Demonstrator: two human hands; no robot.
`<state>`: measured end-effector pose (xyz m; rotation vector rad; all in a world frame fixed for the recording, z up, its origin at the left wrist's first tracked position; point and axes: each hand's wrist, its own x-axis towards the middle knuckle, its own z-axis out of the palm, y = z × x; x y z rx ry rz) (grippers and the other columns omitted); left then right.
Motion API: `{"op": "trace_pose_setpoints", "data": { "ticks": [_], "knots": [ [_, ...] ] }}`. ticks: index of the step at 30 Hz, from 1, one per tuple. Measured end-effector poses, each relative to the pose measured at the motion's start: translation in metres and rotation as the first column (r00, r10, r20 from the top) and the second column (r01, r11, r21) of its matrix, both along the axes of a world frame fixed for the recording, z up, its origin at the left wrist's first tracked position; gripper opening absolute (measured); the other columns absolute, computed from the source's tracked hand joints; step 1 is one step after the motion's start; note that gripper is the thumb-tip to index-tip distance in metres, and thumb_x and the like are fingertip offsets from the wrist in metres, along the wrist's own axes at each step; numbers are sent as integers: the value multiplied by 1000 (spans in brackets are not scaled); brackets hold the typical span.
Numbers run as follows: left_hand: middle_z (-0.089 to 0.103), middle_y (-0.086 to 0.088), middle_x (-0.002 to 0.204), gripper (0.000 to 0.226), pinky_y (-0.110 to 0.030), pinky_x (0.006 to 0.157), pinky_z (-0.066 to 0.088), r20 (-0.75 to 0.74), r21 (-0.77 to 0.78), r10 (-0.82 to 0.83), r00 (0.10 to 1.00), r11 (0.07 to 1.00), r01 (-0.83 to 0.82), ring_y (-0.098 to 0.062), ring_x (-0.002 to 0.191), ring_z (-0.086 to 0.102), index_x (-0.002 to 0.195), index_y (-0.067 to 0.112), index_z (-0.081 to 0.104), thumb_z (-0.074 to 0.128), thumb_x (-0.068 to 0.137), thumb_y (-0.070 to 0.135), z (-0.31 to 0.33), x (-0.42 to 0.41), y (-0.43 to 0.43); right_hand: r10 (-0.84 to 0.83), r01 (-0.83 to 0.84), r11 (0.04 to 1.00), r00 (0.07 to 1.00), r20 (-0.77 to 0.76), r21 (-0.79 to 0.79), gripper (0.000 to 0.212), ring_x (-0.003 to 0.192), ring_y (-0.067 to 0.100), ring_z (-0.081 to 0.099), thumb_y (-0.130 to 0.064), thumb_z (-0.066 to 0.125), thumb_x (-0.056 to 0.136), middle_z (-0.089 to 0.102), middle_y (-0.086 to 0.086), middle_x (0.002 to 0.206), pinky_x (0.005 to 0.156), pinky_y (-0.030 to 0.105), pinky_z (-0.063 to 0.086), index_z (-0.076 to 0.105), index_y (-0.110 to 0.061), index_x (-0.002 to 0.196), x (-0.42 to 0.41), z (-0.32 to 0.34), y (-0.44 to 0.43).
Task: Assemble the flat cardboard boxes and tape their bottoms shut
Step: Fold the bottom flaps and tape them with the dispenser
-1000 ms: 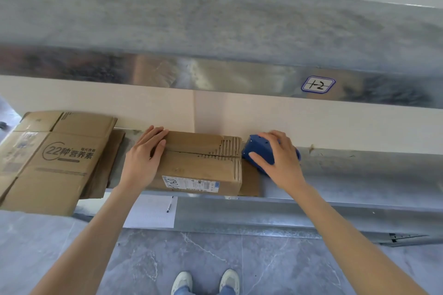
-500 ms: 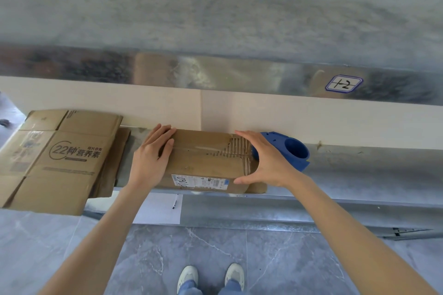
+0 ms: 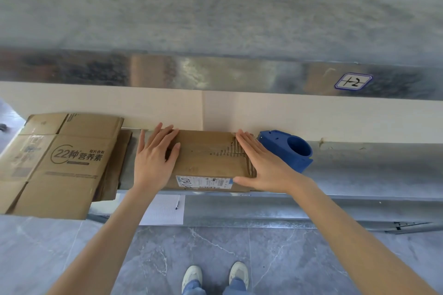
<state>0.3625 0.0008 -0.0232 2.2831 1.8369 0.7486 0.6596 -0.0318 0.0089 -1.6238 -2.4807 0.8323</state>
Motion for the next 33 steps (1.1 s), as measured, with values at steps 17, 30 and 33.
{"op": "trace_pose_setpoints", "data": {
  "ticks": [17,30,33],
  "knots": [
    [12,10,165,65,-40,124,5,-152,-174,-299,942,946,272,-19,153,3,155,45,8,14,96,71,9,-10,-1,136,-187,942,971,195,277,58,152,13,-13,-65,7,99,-5,-15,164,120,32,-12,-2,-45,153,-30,-15,9],
    [7,5,166,76,-49,124,10,-283,-196,-359,889,930,312,-25,153,2,156,37,16,19,92,78,8,-14,1,189,-257,933,946,262,253,68,150,15,-20,-72,8,94,-13,-13,164,122,42,-10,-7,-43,154,-33,-8,15],
    [8,6,165,84,-53,123,10,-314,-191,-385,868,921,340,-23,153,2,157,32,15,19,89,81,7,-15,1,244,-322,910,925,290,261,68,149,15,-22,-70,11,96,-14,-14,164,121,45,-12,-6,-40,155,-36,-10,17]
  ]
}}
